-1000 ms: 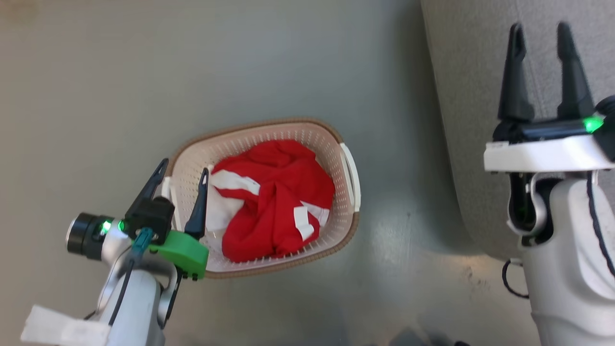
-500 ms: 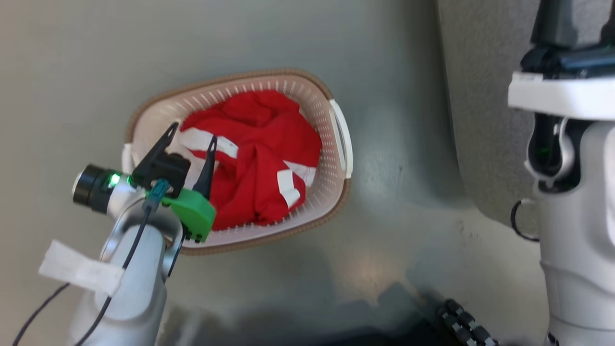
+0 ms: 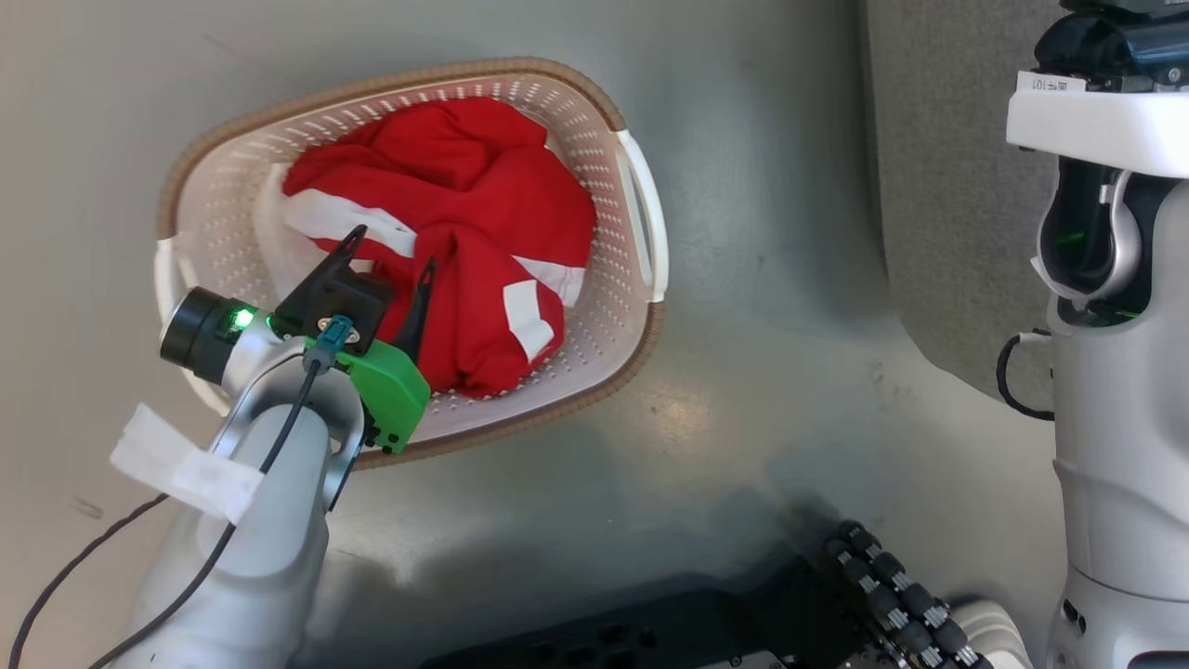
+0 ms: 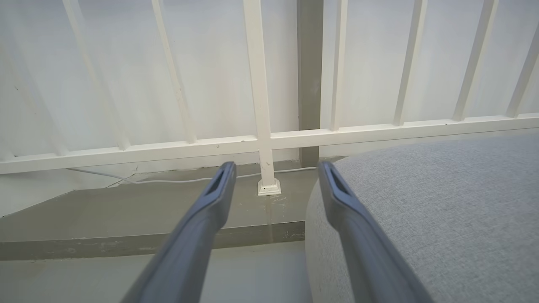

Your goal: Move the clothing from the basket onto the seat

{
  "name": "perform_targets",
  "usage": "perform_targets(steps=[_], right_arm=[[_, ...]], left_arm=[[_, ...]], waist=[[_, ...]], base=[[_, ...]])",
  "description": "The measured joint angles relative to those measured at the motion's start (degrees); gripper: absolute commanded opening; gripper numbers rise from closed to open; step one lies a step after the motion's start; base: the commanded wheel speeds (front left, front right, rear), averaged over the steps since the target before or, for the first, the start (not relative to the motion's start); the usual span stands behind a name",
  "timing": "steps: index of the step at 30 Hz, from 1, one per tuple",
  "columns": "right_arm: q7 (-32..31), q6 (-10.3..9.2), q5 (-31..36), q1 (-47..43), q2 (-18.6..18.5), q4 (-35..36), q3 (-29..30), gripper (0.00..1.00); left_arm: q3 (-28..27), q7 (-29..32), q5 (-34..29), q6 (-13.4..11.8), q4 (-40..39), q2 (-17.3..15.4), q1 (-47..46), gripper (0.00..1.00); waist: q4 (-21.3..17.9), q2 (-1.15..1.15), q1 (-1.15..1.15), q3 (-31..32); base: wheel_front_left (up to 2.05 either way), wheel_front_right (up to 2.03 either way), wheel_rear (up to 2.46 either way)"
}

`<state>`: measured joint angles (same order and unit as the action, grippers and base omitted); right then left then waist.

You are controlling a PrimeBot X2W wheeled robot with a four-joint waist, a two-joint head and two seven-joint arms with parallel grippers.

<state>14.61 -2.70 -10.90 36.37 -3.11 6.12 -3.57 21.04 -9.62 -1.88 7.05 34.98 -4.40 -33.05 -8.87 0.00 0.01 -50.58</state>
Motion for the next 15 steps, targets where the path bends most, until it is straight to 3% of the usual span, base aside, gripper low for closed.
perform_targets(steps=[15], right_arm=[[0.0, -0.92, -0.9, 2.5, 0.0, 0.4, -0.9, 1.00]], left_arm=[[3.3, 0.0, 0.2, 0.1, 6.3, -0.3, -4.3, 1.00]], waist=[[-3.6, 0.00, 0.00, -4.0]], base=[[0.00, 0.00, 0.00]])
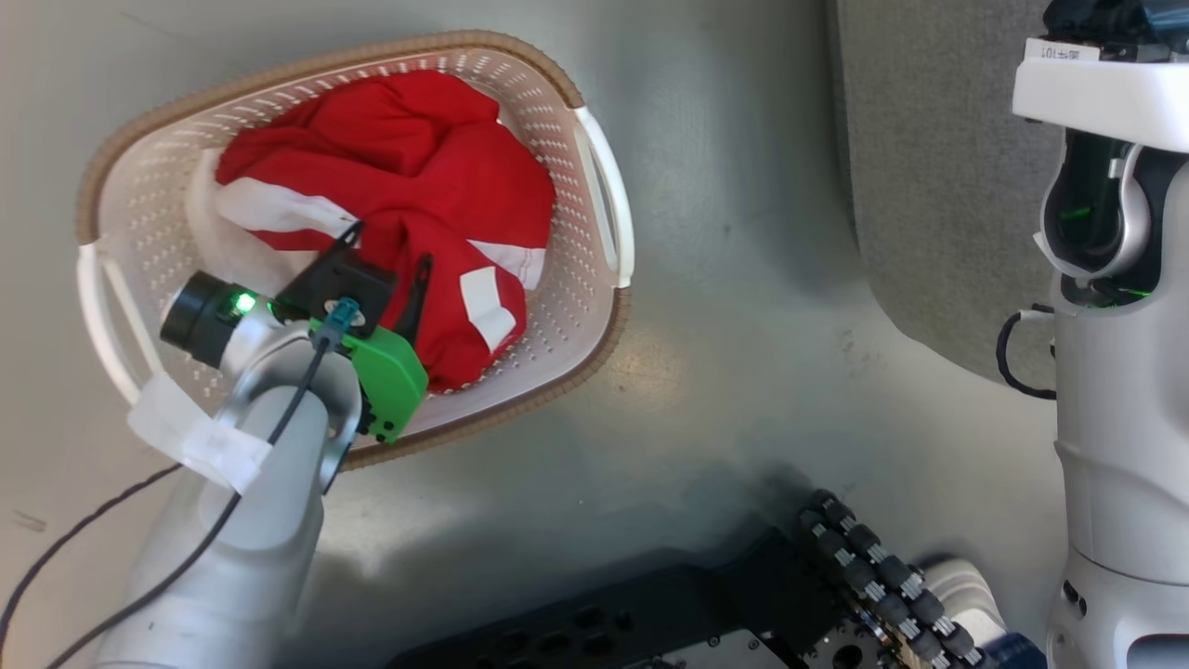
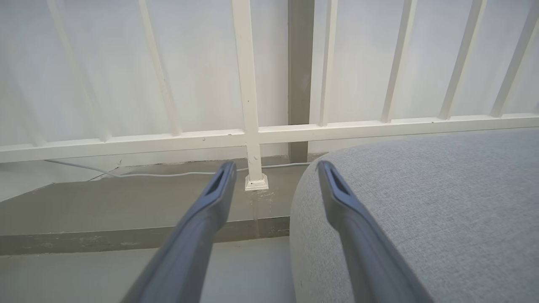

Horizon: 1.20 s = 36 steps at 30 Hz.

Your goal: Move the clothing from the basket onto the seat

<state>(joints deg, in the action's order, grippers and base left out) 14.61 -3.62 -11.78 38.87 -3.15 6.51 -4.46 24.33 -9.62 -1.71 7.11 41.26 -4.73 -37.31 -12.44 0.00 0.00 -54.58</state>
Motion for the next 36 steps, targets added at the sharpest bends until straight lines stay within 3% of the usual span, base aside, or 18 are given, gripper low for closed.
perform_targets(steps=[12, 15, 16, 17, 19, 21, 36], right_arm=[[0.0, -0.54, -1.0, 0.7, 0.0, 0.3, 0.0, 1.00], [0.0, -1.01, -1.1, 0.7, 0.0, 0.3, -0.1, 1.00], [0.0, -1.03, -1.1, 0.7, 0.0, 0.3, 0.0, 1.00], [0.0, -1.03, -1.1, 0.7, 0.0, 0.3, 0.0, 1.00], [0.0, -1.03, -1.0, 0.7, 0.0, 0.3, 0.2, 1.00], [0.0, -1.04, -0.9, 0.7, 0.0, 0.2, 0.5, 1.00], [0.1, -1.03, 1.3, 0.5, 0.0, -1.9, 1.9, 1.00]], left_arm=[[1.5, -0.1, 1.6, 0.0, 4.4, -0.6, -2.6, 1.00], [2.4, -0.4, 1.6, 0.0, 5.0, -0.6, -2.7, 0.45], [2.7, -0.6, 1.7, 0.0, 5.2, -0.6, -2.8, 0.32], [3.1, -0.7, 1.8, 0.0, 5.4, -0.6, -3.0, 0.32], [3.8, -1.3, 2.1, 0.0, 5.8, -0.5, -3.4, 0.11], [4.2, -1.9, 2.3, 0.0, 6.0, -0.4, -3.9, 0.00], [7.1, -4.3, 7.1, 0.0, 5.0, 0.4, -5.0, 0.00]], waist=[[-1.9, 0.00, 0.00, -1.8], [-2.2, 0.00, 0.00, -1.9], [-2.3, 0.00, 0.00, -2.0], [-2.4, 0.00, 0.00, -2.0], [-2.4, 0.00, 0.00, -1.9], [-2.3, 0.00, 0.00, -1.6], [0.0, 0.00, 0.00, 2.8]], base=[[0.00, 0.00, 0.00], [0.00, 0.00, 0.00], [0.00, 0.00, 0.00], [0.00, 0.00, 0.00], [0.00, 0.00, 0.00], [0.00, 0.00, 0.00], [0.00, 0.00, 0.00]])
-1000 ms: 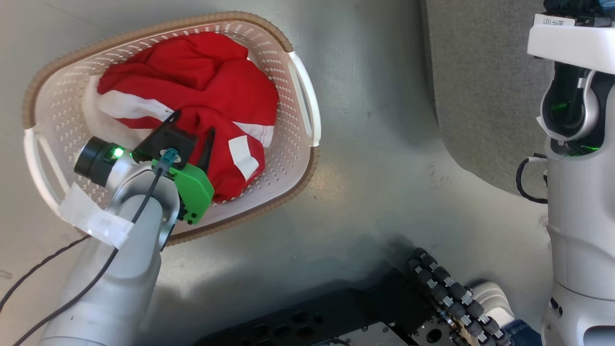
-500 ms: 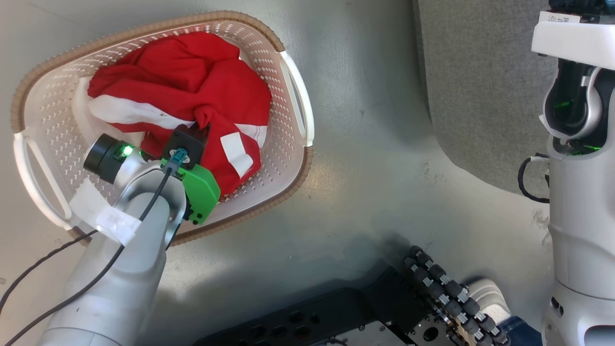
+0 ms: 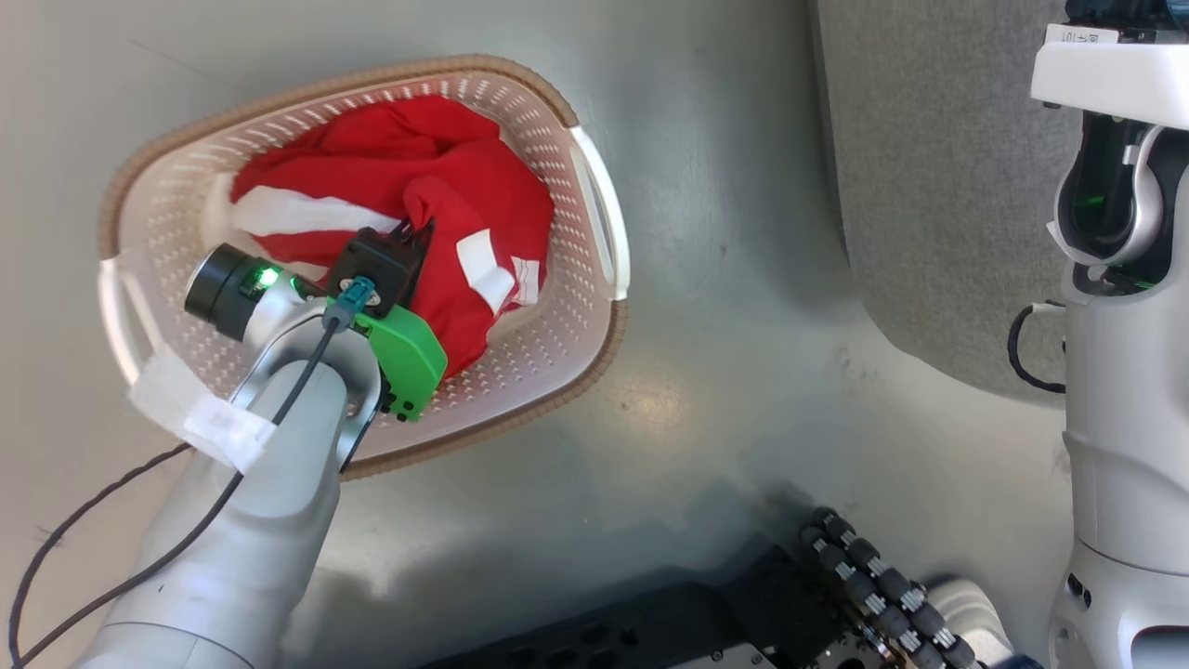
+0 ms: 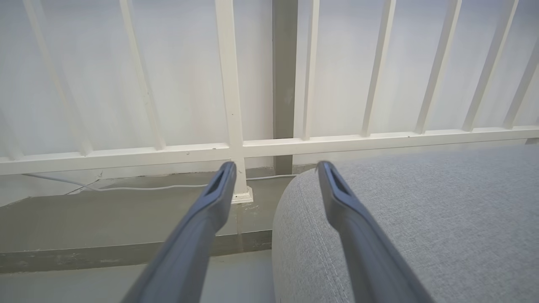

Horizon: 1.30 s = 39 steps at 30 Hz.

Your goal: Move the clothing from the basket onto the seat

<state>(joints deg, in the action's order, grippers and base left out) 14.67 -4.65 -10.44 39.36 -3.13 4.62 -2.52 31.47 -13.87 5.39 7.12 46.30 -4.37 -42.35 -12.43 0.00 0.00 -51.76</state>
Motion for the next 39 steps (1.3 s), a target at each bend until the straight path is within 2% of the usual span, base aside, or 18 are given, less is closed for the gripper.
perform_targets(steps=[7, 11, 19, 27, 39], right_arm=[[0.0, 0.20, 1.0, -1.9, 0.0, -1.8, 1.1, 1.00], [0.0, 1.05, 1.9, -3.8, 0.0, -3.3, 1.9, 1.00], [0.0, 2.43, 2.9, -6.9, 0.0, -5.7, 2.4, 1.00], [0.0, 4.13, 3.4, -11.1, 0.0, -9.1, 3.0, 1.00], [0.0, 5.31, 3.3, -16.4, 0.1, -12.9, 2.4, 1.00]], left_arm=[[-0.1, -0.4, 1.7, 0.0, -1.6, 0.1, 0.0, 0.00], [-0.3, -0.5, 3.4, 0.0, -3.4, 0.5, 0.1, 0.00], [-3.6, -0.5, 5.8, 0.0, -11.3, 1.2, 0.2, 0.00], [-3.1, -0.5, 7.2, 0.0, -15.2, 1.2, 0.4, 0.00], [-0.8, -0.5, 7.5, 0.0, -17.1, 0.2, 0.1, 0.00]], waist=[[1.4, 0.00, 0.00, 3.0], [2.4, 0.00, 0.00, 5.6], [4.6, 0.00, 0.00, 11.5], [7.1, 0.00, 0.00, 19.5], [9.3, 0.00, 0.00, 29.5]], base=[[0.00, 0.00, 0.00], [0.00, 0.00, 0.00], [0.00, 0.00, 0.00], [0.00, 0.00, 0.00], [0.00, 0.00, 0.00]])
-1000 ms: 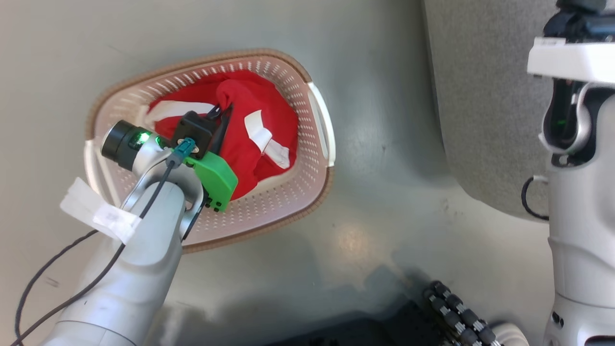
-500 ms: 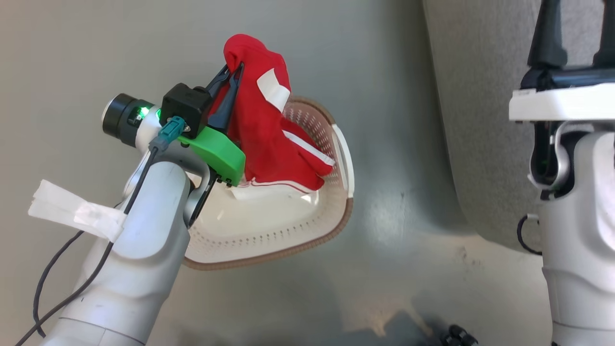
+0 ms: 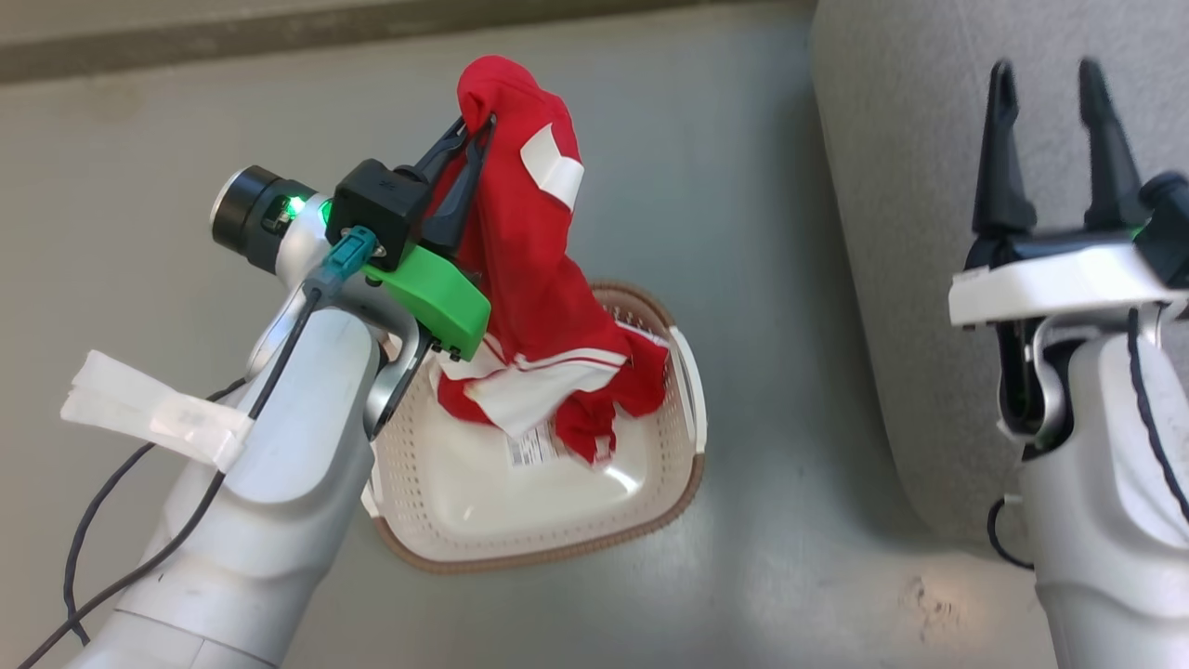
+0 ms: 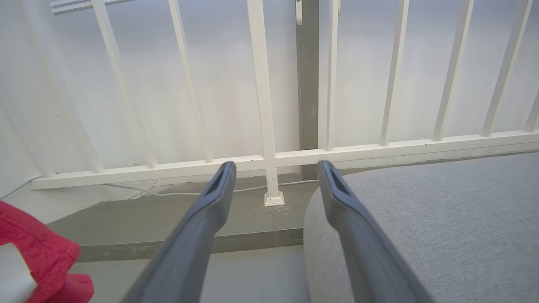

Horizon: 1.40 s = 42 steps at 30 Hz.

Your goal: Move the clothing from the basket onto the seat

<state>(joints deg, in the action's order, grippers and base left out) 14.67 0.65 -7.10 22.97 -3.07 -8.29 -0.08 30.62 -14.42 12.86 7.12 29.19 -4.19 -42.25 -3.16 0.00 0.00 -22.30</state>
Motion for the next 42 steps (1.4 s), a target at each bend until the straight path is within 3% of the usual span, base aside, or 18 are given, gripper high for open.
perform_targets(steps=[17, 28, 42], right_arm=[[0.0, 1.80, -0.5, -8.2, 0.2, -5.2, -2.6, 1.00], [0.0, 1.96, -1.0, -13.3, 0.3, -7.1, -4.2, 1.00], [0.0, 2.96, -1.0, -14.4, 0.3, -7.6, -7.1, 1.00]], left_arm=[[4.5, 1.5, 4.7, 0.0, 2.5, -0.1, 0.1, 0.00], [5.5, 4.9, 8.6, 0.0, 3.6, 0.1, 1.5, 0.00], [4.5, 7.2, 11.1, 0.2, 1.7, 0.5, 1.5, 0.00]], waist=[[1.0, 0.00, 0.00, 14.1], [0.6, 0.00, 0.00, 22.7], [0.5, 0.00, 0.00, 26.7]], base=[[0.00, 0.00, 0.00], [0.00, 0.00, 0.00], [0.00, 0.00, 0.00]])
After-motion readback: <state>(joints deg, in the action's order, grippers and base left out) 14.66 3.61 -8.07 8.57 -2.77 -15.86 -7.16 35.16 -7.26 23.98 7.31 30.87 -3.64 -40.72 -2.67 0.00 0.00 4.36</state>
